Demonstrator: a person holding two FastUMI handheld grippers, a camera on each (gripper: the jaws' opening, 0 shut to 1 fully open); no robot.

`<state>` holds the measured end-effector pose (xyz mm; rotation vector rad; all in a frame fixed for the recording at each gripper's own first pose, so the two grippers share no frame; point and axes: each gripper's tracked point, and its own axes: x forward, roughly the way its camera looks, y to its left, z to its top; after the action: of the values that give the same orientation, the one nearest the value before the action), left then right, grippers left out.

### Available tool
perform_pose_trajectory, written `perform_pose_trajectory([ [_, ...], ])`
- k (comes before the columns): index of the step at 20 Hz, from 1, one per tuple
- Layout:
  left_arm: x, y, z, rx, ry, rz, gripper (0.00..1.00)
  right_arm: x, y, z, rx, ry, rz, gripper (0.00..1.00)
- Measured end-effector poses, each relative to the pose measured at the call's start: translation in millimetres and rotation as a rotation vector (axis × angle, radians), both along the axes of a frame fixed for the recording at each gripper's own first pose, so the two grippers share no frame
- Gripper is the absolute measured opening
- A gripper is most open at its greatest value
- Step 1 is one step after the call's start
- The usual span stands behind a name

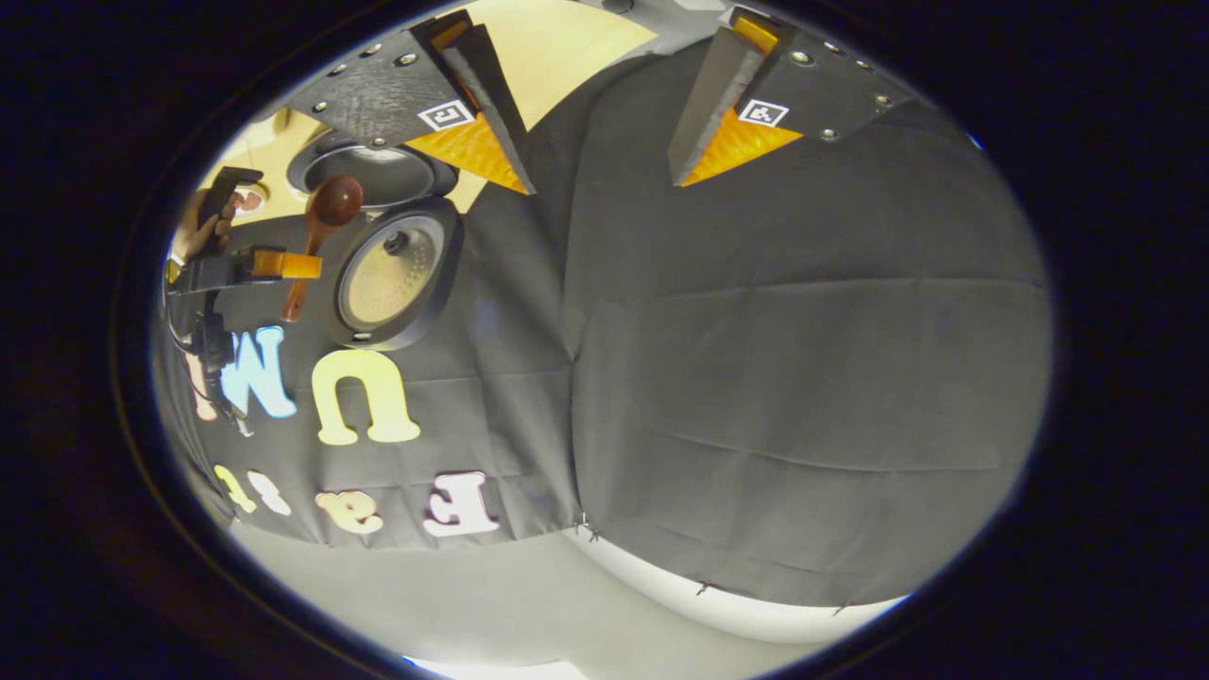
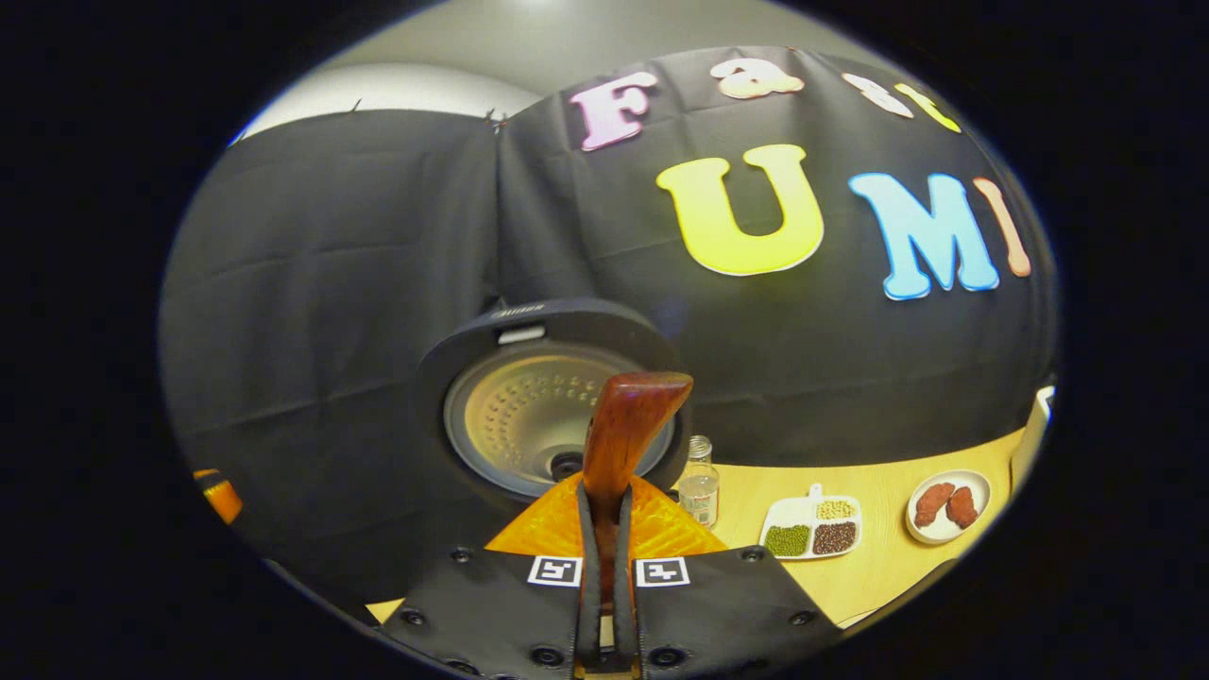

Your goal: Close the left gripper, press the button to open the rice cooker; take a wooden spoon from the chopstick holder with the right hand, scoop a spoonful of rice and pour it into the rice cooker, then put the wooden spoon back into the chopstick holder.

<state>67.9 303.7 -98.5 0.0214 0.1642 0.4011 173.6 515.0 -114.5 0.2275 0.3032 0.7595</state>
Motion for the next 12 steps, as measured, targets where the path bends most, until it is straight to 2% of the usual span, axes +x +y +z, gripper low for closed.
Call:
perform_pose_trajectory([
  [4,10.3,-25.3,17.8,0.0,-0.024,-0.044,0.86,21.2,-52.9,25.9,0.091,0.016,-0.1,0.03],
  [5,12.0,-32.4,22.4,-0.003,-0.033,-0.056,0.86,25.2,-68.5,29.5,0.1,0.022,-0.12,0.07],
  [12,24.6,-85.8,38.7,-0.033,-0.063,-0.136,0.84,43.7,-183.4,25.2,0.099,0.052,-0.288,0.07],
])
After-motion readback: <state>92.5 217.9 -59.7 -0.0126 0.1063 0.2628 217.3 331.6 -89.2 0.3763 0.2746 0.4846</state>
